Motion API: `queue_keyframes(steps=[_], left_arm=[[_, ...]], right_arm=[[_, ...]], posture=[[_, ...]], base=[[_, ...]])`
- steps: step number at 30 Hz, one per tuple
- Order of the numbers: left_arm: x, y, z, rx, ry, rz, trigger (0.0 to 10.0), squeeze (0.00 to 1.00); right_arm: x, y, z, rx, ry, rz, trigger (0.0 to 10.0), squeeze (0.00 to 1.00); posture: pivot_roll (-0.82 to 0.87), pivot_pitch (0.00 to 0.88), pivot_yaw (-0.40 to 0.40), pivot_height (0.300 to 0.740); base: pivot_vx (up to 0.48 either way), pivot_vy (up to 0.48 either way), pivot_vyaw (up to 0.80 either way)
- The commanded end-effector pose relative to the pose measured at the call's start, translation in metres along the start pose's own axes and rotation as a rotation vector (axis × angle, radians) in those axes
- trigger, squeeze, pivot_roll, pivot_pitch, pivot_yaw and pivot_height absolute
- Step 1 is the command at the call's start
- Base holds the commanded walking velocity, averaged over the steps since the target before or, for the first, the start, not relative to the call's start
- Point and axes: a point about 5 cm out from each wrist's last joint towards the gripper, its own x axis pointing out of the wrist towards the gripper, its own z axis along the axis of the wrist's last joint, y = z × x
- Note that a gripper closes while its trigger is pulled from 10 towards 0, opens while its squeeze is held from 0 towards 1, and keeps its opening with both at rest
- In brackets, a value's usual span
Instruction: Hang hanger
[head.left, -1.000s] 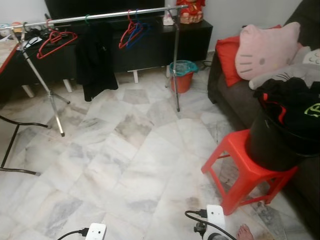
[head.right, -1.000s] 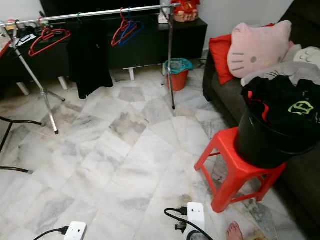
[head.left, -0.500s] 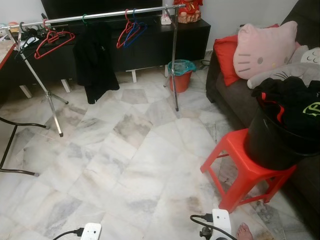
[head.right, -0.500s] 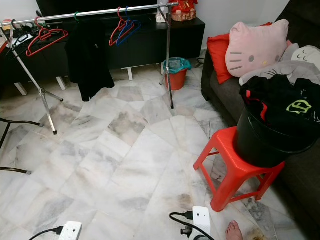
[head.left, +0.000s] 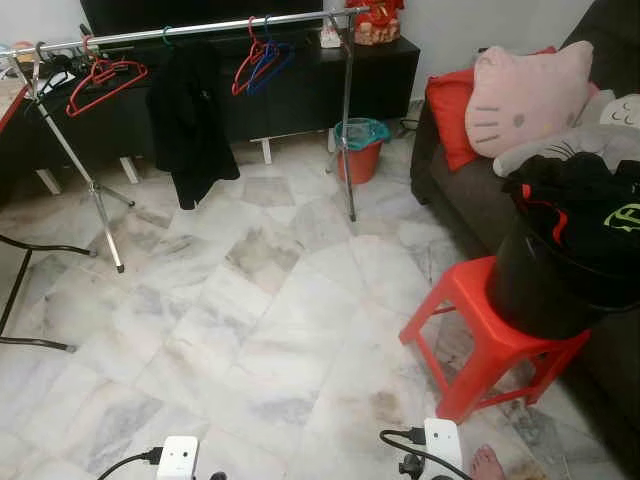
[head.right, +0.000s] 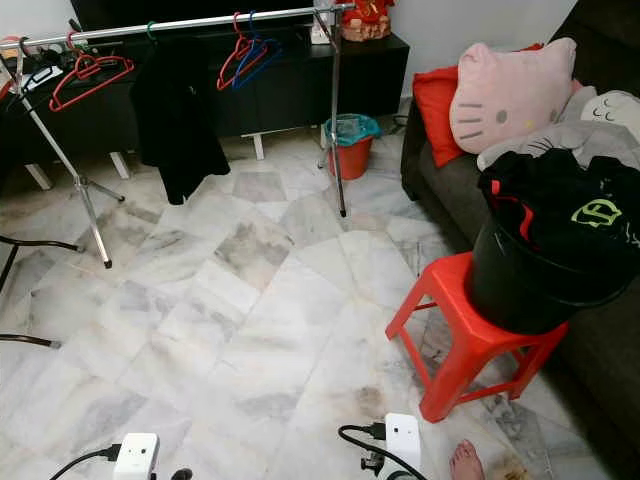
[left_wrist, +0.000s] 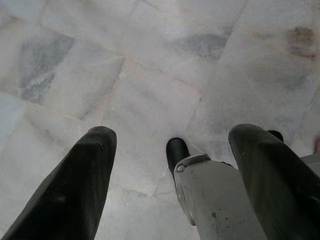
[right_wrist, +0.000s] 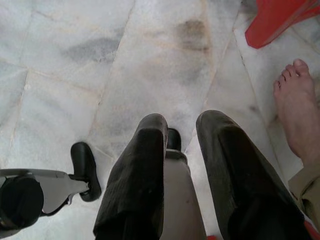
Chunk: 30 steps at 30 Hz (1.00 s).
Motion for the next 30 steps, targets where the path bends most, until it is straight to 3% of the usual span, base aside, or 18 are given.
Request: queue_keyframes(steps=[1,11,15,17,18,21,26,30], left_arm=[[-0.002,0.000,-0.009,-0.020,0.033,0.009,10.0,0.00],[-0.002,0.000,-0.011,-0.024,0.045,0.023,10.0,0.00],[-0.002,0.000,-0.011,-0.020,0.049,0.026,10.0,0.00],[-0.003,0.001,-0.012,-0.018,0.052,0.026,10.0,0.00],[-0.003,0.001,-0.012,-0.017,0.053,0.024,10.0,0.00],[-0.003,0.001,-0.012,-0.015,0.053,0.023,10.0,0.00],[-0.003,0.003,-0.013,-0.008,0.056,0.020,10.0,0.00],[-0.003,0.003,-0.013,-0.006,0.057,0.020,10.0,0.00]], right_arm=[[-0.001,0.002,-0.009,0.013,0.022,-0.006,10.0,0.00],[-0.003,0.013,-0.021,-0.049,0.055,0.018,10.0,0.00],[-0.005,0.009,-0.029,-0.051,0.058,0.021,10.0,0.00],[-0.008,0.001,-0.038,-0.055,0.062,0.019,10.0,0.00],[-0.014,-0.016,-0.050,-0.055,0.075,0.006,10.0,0.00],[-0.017,-0.025,-0.056,-0.054,0.083,-0.002,10.0,0.00],[-0.029,-0.061,-0.074,-0.018,0.109,-0.046,10.0,0.00],[-0.028,-0.065,-0.068,-0.002,0.104,-0.056,10.0,0.00]], posture=[[-0.07,0.049,-0.015,0.740],[-0.08,0.029,-0.018,0.740],[-0.08,0.023,-0.016,0.740],[-0.08,0.015,-0.014,0.740],[-0.08,0.010,-0.013,0.740],[-0.08,0.008,-0.012,0.740],[-0.08,0.000,-0.005,0.740],[-0.08,0.000,-0.003,0.740]], base=[[0.000,0.000,0.00],[0.105,0.000,0.00],[0.302,0.000,0.00],[0.306,0.000,0.48],[0.311,0.000,0.63],[0.314,0.000,0.63],[0.316,0.000,0.12],[0.318,0.000,0.00]])
